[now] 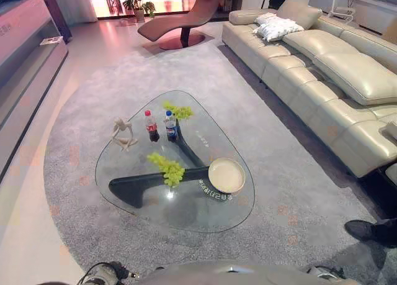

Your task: Pick up fruits into the plate

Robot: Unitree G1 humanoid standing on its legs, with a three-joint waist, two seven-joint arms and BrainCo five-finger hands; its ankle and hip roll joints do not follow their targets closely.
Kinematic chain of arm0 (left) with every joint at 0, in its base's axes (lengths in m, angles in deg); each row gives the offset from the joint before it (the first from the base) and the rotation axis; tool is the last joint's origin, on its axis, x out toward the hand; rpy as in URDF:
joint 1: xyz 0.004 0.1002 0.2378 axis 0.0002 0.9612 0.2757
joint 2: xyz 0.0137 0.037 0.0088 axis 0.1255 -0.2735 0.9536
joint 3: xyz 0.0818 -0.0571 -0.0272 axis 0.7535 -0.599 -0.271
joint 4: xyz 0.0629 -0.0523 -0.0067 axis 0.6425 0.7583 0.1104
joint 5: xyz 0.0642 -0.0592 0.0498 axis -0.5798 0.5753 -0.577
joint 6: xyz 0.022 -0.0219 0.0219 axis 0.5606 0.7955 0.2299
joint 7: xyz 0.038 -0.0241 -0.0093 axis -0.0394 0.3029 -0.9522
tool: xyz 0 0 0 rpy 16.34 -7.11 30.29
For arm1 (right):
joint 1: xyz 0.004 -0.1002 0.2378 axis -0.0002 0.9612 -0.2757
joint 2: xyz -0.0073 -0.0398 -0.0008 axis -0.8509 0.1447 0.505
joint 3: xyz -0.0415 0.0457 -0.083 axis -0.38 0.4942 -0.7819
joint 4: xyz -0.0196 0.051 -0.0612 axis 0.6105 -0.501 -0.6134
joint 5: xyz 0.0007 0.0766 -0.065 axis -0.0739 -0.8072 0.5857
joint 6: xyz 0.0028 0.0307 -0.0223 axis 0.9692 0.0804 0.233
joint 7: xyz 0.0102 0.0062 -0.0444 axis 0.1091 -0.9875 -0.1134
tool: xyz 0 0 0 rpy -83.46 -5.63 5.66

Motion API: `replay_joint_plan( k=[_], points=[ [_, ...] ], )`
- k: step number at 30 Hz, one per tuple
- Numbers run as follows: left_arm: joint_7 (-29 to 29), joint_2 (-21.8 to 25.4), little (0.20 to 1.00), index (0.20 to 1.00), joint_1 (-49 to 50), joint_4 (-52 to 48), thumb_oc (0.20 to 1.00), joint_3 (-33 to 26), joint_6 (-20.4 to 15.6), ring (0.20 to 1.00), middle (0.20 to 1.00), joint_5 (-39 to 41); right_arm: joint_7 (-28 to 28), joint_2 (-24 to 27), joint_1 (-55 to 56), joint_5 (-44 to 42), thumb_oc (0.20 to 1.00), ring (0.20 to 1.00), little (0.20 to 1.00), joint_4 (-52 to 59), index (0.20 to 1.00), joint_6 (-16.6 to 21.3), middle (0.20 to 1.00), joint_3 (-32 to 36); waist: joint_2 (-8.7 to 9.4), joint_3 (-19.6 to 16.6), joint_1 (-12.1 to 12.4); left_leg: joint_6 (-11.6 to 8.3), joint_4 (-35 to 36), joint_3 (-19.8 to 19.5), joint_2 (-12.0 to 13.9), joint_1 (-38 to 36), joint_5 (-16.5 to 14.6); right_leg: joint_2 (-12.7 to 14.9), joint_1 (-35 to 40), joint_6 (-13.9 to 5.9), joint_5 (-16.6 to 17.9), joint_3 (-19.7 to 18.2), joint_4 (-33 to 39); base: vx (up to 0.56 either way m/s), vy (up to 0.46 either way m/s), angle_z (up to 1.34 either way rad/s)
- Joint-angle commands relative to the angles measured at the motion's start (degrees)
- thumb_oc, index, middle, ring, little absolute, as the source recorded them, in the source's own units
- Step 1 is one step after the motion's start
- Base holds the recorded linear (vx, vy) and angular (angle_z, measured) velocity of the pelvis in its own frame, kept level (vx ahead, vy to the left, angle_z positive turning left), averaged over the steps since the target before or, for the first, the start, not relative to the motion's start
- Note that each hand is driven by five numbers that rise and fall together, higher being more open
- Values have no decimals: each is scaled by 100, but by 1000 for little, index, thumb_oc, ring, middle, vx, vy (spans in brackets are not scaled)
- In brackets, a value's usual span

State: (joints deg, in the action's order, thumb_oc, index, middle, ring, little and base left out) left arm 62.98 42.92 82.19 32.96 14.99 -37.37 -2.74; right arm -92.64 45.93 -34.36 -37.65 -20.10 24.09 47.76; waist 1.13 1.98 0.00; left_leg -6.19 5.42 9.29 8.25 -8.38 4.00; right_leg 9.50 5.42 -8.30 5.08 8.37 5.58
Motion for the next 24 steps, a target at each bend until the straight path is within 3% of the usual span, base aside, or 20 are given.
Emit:
replay_joint_plan(
  k=[1,16,24],
  points=[
    [-160,-43,1000,1000,-437,375,1000,-172,-166,1000,1000,184,-11,-48,-424,44,1000,1000,1000,-262,1000,-142,1000,-221,76,359,15,296,-126,-216,-227,-81,-756,-165,351,143,-675,91,-225,124,-56,-19],
    [-296,-22,1000,1000,-444,373,1000,-150,-282,1000,1000,35,-4,-31,-439,50,1000,1000,1000,-257,1000,-114,1000,-240,76,373,21,288,-122,-224,-229,-59,-740,-169,338,143,-670,103,-225,0,0,0],
    [-497,6,1000,1000,-470,292,1000,-155,-554,1000,1000,51,113,-28,-449,71,1000,1000,1000,-271,1000,-85,1000,-245,45,362,14,276,-114,-216,-226,-71,-739,-165,344,137,-677,116,-226,0,0,0]
  ],
)
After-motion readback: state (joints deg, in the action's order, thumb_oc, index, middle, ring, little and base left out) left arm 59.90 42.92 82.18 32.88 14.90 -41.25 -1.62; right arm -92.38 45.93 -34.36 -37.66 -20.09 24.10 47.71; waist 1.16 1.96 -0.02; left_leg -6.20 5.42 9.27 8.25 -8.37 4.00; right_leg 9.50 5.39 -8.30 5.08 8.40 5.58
